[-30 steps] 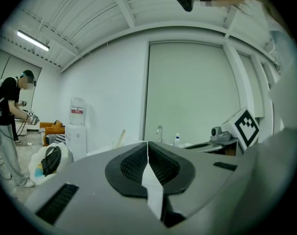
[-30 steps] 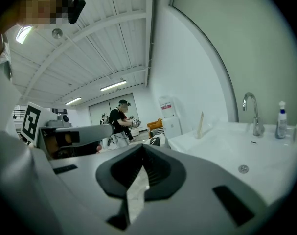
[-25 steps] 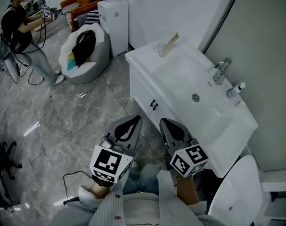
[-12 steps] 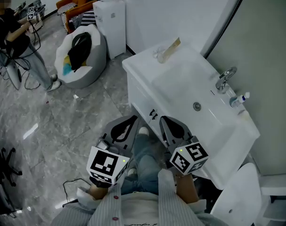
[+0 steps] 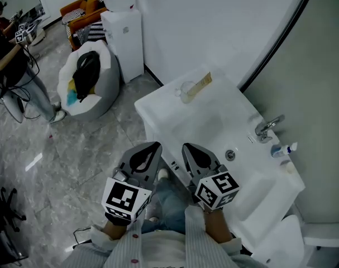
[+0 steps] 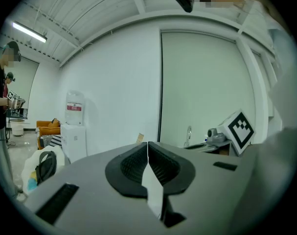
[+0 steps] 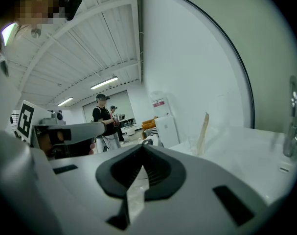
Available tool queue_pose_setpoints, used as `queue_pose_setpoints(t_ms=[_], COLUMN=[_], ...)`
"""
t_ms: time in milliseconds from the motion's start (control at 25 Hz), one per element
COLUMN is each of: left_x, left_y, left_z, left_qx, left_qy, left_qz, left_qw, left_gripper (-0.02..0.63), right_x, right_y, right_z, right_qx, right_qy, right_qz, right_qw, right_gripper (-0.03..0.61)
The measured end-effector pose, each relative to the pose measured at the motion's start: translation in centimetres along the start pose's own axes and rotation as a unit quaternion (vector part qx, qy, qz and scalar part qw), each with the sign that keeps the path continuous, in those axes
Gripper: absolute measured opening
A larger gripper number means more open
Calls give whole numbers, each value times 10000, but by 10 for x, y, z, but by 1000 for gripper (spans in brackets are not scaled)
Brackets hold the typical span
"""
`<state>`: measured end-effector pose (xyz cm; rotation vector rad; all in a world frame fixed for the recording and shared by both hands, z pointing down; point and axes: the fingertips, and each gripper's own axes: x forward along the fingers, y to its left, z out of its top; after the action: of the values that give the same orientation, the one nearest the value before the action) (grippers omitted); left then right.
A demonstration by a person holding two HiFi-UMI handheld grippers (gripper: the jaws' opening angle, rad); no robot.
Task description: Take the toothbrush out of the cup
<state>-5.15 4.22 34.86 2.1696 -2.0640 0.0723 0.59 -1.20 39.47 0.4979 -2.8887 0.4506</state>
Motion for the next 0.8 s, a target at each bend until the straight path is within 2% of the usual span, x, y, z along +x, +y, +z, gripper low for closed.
queue_pose_setpoints(t_ms=[480,800], left_x=[113,156], left_y=[50,63], left_z=[36,36], left_qx=[5,5], left_qy=[-38,101], left_qz=[-207,-415], left_qw=[9998,9991], left_gripper=[19,18], right_x=[67,83], right_y=[-81,-114], right_z=[57,61], right_qx=[-7,200], right_qy=[-34,-45], right_qz=[-202,-416], right_qw=[9998,9989], right_gripper=[12,12])
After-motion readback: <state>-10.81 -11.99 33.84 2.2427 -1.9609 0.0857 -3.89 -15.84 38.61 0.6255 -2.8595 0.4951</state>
